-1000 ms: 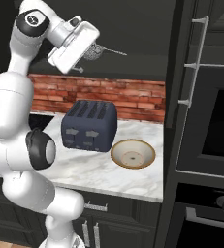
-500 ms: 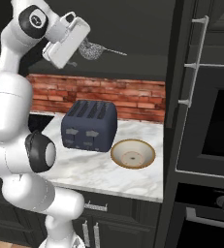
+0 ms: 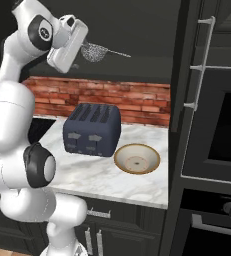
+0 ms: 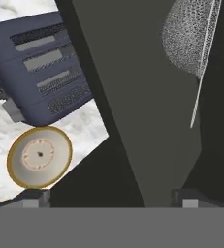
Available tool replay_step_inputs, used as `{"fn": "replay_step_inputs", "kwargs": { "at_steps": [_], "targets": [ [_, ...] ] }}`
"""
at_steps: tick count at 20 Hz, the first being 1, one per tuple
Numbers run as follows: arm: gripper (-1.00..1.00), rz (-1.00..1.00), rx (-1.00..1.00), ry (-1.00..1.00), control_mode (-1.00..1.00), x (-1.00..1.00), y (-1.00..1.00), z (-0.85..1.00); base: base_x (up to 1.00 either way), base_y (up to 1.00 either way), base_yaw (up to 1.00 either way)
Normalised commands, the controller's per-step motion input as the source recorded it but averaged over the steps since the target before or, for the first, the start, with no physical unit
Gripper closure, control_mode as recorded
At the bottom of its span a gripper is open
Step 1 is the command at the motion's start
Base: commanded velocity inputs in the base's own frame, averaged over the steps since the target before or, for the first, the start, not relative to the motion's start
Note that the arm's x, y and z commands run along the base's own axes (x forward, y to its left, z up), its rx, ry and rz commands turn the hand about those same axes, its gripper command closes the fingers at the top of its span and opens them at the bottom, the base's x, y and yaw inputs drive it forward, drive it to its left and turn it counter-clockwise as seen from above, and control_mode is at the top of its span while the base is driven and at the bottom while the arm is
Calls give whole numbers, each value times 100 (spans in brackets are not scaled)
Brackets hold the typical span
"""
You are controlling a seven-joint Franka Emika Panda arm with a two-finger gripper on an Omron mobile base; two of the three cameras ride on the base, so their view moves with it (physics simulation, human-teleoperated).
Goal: Open the cabinet and setup a tea strainer by placing it in the bowl upright.
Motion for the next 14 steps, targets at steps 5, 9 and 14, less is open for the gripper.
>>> {"fn": "replay_step_inputs", "kwargs": {
  "at_steps": [5, 9, 14],
  "targets": [
    [-100, -15, 2, -17, -100, 7, 38, 0, 0, 0, 0],
    [-100, -19, 7, -30, -100, 19, 19, 0, 0, 0, 0],
    [-100, -13, 24, -43, -100, 24, 4, 0, 0, 0, 0]
  ]
}}
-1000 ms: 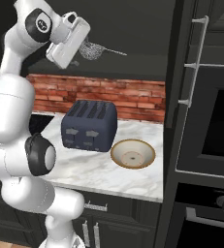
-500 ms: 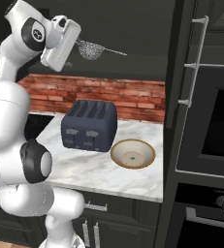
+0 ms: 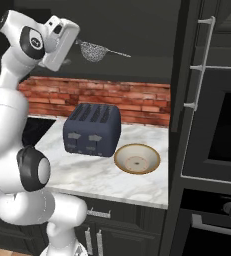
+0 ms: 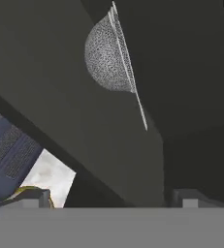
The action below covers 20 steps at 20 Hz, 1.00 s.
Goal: Open the cabinet and setup a tea strainer by placing it in the bowl upright.
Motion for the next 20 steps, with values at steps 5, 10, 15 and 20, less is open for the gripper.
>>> {"fn": "replay_step_inputs", "kwargs": {
  "at_steps": [5, 10, 15, 20],
  "targets": [
    [-100, 0, 15, -24, -100, 15, 8, 0, 0, 0, 0],
    [-100, 4, 0, 1, -100, 2, 0, 0, 0, 0, 0],
    [-100, 3, 0, 1, -100, 19, 0, 0, 0, 0, 0],
    [-100, 14, 0, 6, -100, 47, 0, -2, 0, 0, 0]
  ]
}}
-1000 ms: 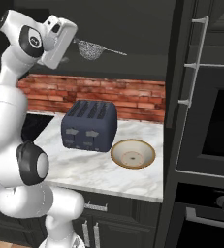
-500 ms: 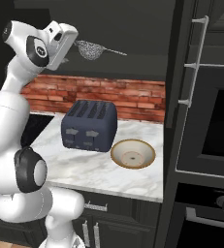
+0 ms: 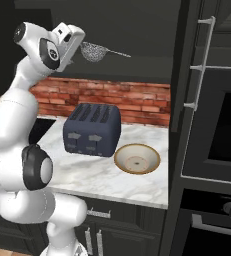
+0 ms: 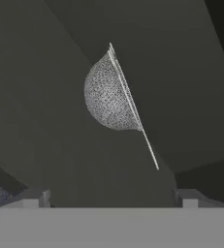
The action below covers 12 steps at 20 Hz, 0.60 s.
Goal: Open the cabinet and setup a tea strainer by placing it in the bowl upright.
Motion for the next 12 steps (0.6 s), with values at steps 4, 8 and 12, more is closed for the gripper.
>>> {"fn": "replay_step_inputs", "kwargs": {
  "at_steps": [4, 8, 12],
  "targets": [
    [-100, 13, 0, 0, -100, 45, 0, -3, 0, 0, 0],
    [-100, 2, 0, 0, -100, 37, 0, 0, 0, 0, 0],
    [-100, 0, 0, 10, -100, 41, 2, 0, 0, 0, 0]
  ]
}}
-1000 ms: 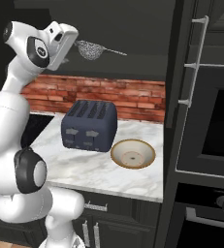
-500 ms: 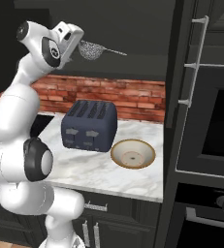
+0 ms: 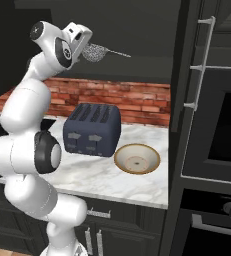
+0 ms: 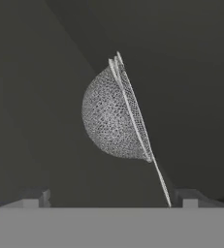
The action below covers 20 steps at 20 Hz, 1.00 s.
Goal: Open the cabinet and setup a tea strainer by placing it in the bowl upright.
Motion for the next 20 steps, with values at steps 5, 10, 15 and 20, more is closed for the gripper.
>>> {"fn": "replay_step_inputs", "kwargs": {
  "at_steps": [5, 10, 15, 20],
  "targets": [
    [-100, 0, 0, 17, -100, 45, 8, 0, 0, 0, 0],
    [-100, 1, 0, 7, -100, 44, 11, 0, 0, 0, 0],
    [-100, 1, 0, 1, -100, 34, 10, 0, 0, 0, 0],
    [-100, 1, 0, 1, -100, 26, 3, 0, 0, 0, 0]
  ]
}}
